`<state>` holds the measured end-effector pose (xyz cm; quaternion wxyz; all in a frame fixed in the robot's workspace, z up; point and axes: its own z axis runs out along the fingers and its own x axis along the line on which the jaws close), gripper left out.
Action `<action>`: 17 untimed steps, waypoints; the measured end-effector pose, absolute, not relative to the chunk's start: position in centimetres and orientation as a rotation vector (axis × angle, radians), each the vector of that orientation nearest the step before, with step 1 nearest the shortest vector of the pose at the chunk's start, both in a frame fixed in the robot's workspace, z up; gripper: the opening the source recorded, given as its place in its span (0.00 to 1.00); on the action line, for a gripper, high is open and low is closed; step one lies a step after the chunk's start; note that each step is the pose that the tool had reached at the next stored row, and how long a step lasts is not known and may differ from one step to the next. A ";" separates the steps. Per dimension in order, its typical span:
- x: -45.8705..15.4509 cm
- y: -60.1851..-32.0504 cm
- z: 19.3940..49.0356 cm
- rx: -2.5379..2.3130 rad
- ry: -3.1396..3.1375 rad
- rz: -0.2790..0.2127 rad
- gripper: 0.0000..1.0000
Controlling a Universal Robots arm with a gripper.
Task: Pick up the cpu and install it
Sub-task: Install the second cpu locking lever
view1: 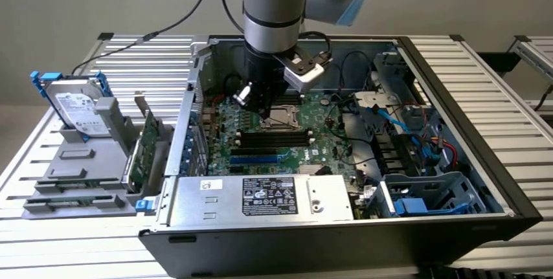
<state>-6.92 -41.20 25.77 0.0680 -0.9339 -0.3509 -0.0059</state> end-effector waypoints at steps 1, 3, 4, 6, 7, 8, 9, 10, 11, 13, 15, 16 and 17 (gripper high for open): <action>-6.9 -41.2 25.8 -2.810 -1.067 -0.017 0.11; -6.9 -41.1 25.8 -2.802 -1.086 -0.015 0.11; -6.9 -41.0 25.7 -2.801 -1.091 -0.015 0.11; -6.9 -40.9 25.3 -2.803 -1.092 -0.013 0.11; -6.8 -40.9 25.2 -2.803 -1.093 -0.014 0.11; -6.8 -40.8 25.0 -2.803 -1.092 -0.014 0.11; -6.8 -40.8 24.8 -2.803 -1.092 -0.013 0.11; -6.8 -40.7 24.7 -2.803 -1.092 -0.014 0.11; -6.8 -40.6 24.6 -2.802 -1.092 -0.014 0.11; -6.8 -40.6 24.5 -2.800 -1.091 -0.015 0.11; -6.8 -40.6 24.5 -2.800 -1.090 -0.014 0.11; -6.8 -40.6 24.4 -2.800 -1.090 -0.013 0.11; -6.8 -40.6 24.4 -2.800 -1.089 -0.013 0.11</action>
